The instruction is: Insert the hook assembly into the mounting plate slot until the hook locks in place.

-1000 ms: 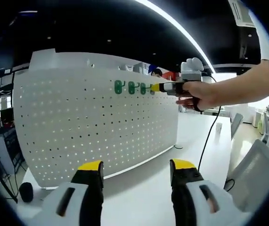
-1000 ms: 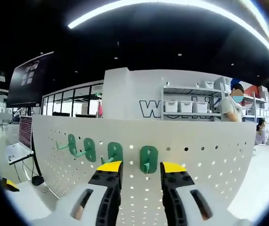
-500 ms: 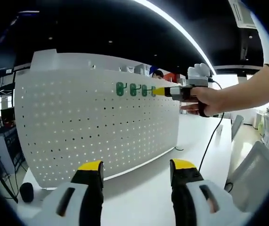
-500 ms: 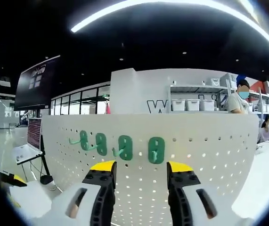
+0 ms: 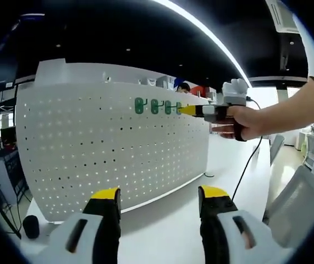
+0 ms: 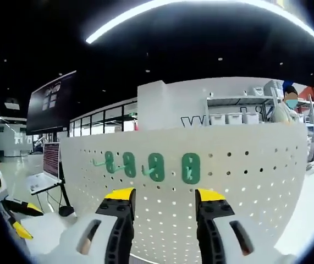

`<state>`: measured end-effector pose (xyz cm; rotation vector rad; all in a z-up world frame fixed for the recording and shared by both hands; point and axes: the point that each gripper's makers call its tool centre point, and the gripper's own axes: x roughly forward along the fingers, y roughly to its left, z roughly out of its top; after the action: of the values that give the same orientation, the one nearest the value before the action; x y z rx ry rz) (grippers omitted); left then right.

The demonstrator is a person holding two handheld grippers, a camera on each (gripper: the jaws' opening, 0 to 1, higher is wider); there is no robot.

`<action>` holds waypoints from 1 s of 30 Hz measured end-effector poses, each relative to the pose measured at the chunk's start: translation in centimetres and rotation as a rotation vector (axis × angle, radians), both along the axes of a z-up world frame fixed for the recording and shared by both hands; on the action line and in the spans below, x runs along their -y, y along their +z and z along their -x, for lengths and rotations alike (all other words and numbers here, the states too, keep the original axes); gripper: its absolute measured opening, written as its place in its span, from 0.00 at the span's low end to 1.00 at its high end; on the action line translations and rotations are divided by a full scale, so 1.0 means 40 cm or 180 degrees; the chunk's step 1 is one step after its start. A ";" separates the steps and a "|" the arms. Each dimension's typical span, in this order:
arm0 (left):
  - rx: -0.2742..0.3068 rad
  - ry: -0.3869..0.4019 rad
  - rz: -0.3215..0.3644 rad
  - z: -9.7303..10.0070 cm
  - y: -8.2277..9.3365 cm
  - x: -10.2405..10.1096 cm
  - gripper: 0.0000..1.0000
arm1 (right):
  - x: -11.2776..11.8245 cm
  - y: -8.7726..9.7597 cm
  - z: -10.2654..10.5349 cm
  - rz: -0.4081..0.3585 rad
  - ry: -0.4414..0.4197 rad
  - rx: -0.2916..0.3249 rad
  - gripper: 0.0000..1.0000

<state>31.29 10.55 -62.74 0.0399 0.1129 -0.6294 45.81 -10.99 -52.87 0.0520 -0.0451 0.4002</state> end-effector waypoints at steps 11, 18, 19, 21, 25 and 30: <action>0.0024 0.0005 -0.0001 -0.004 0.006 -0.004 0.59 | -0.008 0.000 0.013 -0.0057 0.0125 -0.0002 0.41; 0.0037 0.0007 0.0012 -0.007 0.013 -0.005 0.59 | -0.023 -0.016 0.051 0.0046 0.0269 0.0028 0.42; 0.0041 0.0003 0.0015 -0.007 0.014 -0.004 0.59 | -0.021 -0.018 0.058 0.0037 0.0283 0.0029 0.42; 0.0051 -0.0006 0.0044 -0.008 0.019 -0.002 0.60 | -0.022 -0.018 0.069 0.0042 0.0299 0.0035 0.43; 0.0060 -0.0022 0.0036 -0.008 0.023 0.002 0.60 | -0.028 -0.024 0.097 0.0129 0.0373 0.0063 0.45; 0.0068 -0.0047 0.0061 -0.008 0.027 0.005 0.62 | -0.028 -0.039 0.130 0.0207 0.0444 0.0068 0.47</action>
<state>31.61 10.36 -61.68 0.0289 0.0859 -0.6447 40.62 -9.87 -54.43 -0.0134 -0.0495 0.5414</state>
